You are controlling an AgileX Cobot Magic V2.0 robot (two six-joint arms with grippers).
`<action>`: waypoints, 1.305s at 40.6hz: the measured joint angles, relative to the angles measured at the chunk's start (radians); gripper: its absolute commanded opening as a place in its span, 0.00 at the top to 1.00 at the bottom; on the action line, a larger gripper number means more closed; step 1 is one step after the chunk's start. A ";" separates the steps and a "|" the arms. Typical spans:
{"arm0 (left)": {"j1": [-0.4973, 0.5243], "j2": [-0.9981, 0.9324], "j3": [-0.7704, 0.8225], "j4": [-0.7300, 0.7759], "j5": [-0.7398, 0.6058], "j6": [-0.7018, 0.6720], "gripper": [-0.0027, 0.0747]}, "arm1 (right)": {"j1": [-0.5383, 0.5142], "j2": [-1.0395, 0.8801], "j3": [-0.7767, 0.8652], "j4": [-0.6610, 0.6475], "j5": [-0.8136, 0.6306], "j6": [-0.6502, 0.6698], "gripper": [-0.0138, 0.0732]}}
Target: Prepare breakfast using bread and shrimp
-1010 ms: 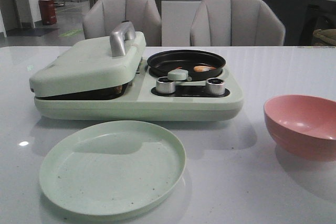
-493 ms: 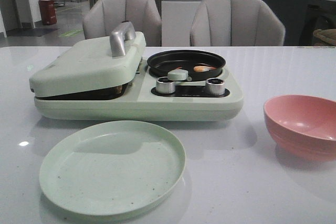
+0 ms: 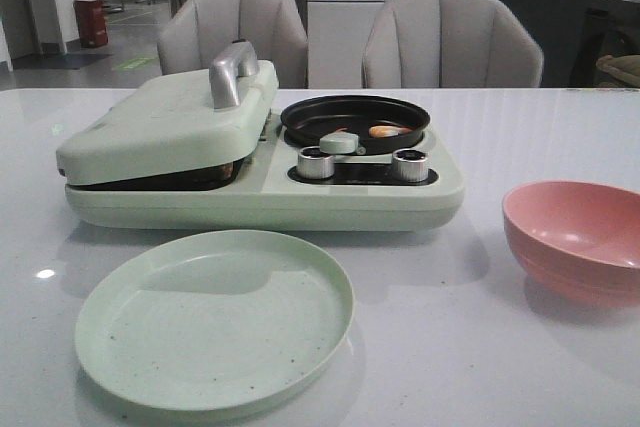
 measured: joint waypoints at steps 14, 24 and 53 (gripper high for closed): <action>0.000 0.000 0.000 0.000 0.000 0.000 0.84 | 0.000 0.000 0.000 -0.038 -0.023 0.078 0.65; 0.000 0.000 0.000 0.000 0.000 0.000 0.84 | 0.000 0.000 0.000 -0.049 -0.025 0.088 0.80; 0.000 0.000 0.000 0.000 0.000 -0.001 0.84 | 0.000 0.000 0.000 -0.051 -0.027 0.091 0.80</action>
